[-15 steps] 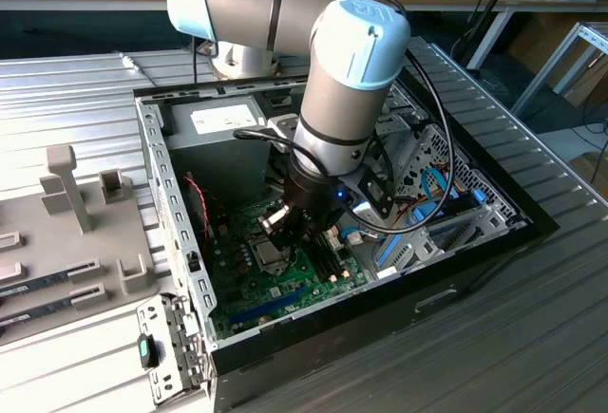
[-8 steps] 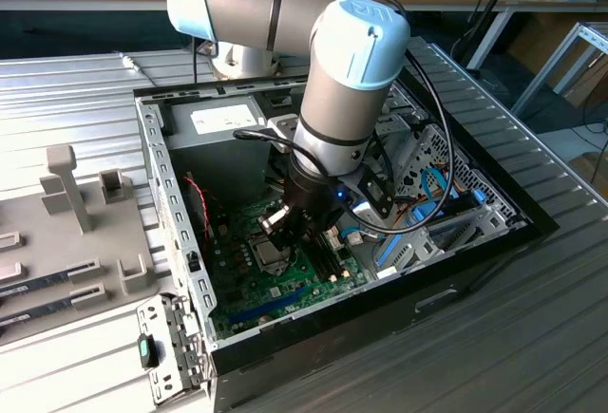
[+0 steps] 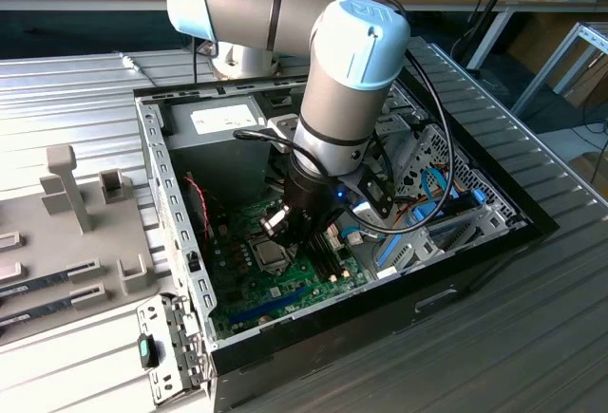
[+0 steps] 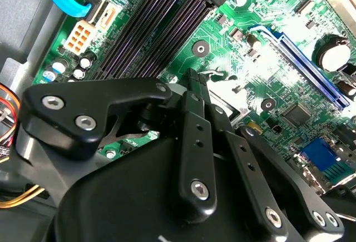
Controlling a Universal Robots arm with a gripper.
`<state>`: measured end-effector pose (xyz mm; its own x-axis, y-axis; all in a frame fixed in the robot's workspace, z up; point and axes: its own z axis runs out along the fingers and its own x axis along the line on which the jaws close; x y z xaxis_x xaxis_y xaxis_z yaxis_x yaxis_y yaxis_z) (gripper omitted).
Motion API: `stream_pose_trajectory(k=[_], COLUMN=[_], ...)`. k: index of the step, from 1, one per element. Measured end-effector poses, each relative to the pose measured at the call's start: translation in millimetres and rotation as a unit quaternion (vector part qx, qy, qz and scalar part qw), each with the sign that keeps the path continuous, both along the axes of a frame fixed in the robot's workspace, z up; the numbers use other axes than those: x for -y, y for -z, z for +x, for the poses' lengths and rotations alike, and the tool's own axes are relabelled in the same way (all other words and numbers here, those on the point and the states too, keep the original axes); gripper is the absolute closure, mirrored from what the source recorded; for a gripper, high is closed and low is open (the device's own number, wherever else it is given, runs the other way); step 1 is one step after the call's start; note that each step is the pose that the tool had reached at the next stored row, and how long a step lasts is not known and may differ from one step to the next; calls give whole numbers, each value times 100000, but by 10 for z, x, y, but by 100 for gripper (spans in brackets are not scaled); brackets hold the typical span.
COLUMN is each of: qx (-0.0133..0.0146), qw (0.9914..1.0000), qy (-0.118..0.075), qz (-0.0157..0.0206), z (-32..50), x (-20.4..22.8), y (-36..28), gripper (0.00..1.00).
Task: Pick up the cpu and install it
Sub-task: 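Install the first cpu locking lever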
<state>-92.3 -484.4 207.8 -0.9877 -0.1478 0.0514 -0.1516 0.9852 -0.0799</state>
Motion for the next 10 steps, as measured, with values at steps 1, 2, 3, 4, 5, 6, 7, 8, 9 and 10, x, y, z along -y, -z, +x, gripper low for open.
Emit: stream_pose_trajectory(k=[1,2,3,4,5,6,7,8,9,10], qx=[-1,-3,-1,-1,0,-1,-1,0,-2,-2], qw=[100000,100000,100000,100000,100000,100000,100000,100000,100000,100000], qy=[1,-3,-1,-1,0,0,1,-1,0,0], qz=[-4,-5,-4,-1,-3,0,-1,2,0,-1], z=[0,0,0,0,0,0,0,0,0,0], x=[0,0,0,0,0,0,0,0,0,0], y=[0,0,0,0,1,1,1,1,1,1], gripper=[89,89,89,89,89,89,89,83,76,76])
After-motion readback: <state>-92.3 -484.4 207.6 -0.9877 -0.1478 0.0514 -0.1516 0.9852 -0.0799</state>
